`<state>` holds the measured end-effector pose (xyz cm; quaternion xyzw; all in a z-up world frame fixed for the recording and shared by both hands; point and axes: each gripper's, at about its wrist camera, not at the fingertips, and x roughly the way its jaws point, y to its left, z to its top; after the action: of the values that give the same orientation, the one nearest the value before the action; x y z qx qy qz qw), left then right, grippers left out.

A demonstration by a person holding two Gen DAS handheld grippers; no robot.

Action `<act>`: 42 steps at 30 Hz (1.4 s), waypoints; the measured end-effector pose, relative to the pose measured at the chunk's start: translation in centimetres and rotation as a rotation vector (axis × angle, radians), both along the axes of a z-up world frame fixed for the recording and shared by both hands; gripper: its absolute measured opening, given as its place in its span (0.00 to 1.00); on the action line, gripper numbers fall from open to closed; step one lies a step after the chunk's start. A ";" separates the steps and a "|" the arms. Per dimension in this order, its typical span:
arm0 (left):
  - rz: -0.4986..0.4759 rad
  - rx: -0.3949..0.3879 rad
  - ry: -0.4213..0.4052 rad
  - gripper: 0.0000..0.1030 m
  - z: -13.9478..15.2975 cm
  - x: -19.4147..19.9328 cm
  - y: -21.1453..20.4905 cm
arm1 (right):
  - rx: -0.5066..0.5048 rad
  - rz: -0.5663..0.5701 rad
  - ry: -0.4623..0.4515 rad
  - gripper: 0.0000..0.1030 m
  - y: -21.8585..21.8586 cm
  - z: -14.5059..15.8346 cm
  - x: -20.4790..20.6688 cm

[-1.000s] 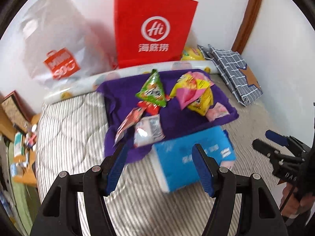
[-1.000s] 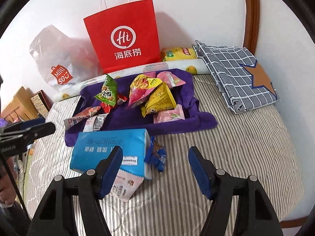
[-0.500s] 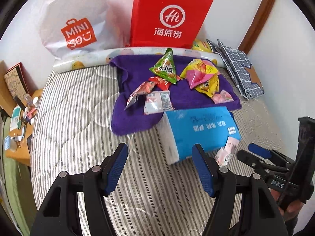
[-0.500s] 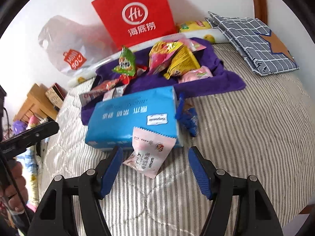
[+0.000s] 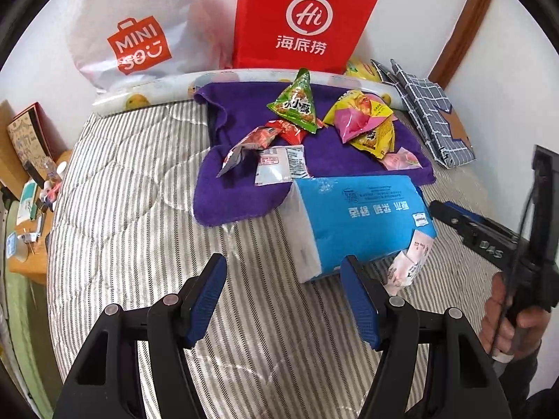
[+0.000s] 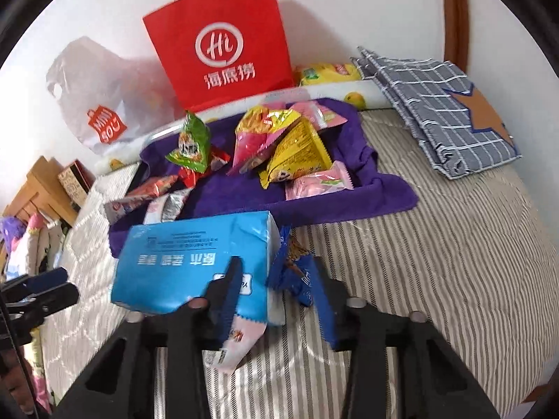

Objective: Organize snacks
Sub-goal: 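Grasp the small blue packet with the right tool, then grasp the white-pink packet with the left tool while the right tool holds the blue packet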

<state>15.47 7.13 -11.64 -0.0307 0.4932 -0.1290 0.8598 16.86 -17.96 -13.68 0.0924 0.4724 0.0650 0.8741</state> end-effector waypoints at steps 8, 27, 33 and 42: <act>0.008 0.005 0.006 0.65 0.0 0.6 -0.5 | -0.020 -0.072 0.039 0.16 -4.3 -1.5 -0.1; -0.029 0.010 0.037 0.65 -1.2 0.6 -2.9 | 0.010 -0.052 0.050 0.52 -4.3 -5.5 1.5; -0.036 -0.010 0.047 0.65 -1.5 0.7 -3.3 | 0.012 0.021 0.020 0.32 -4.1 -5.4 1.3; -0.106 -0.058 0.055 0.65 -2.0 0.1 -5.3 | 0.078 0.057 -0.022 0.20 -4.8 -4.1 -0.1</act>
<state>15.53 1.81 -13.60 -0.0328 0.5136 -0.1879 0.8365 16.79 -22.76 -17.81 0.1126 0.4623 0.1092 0.8727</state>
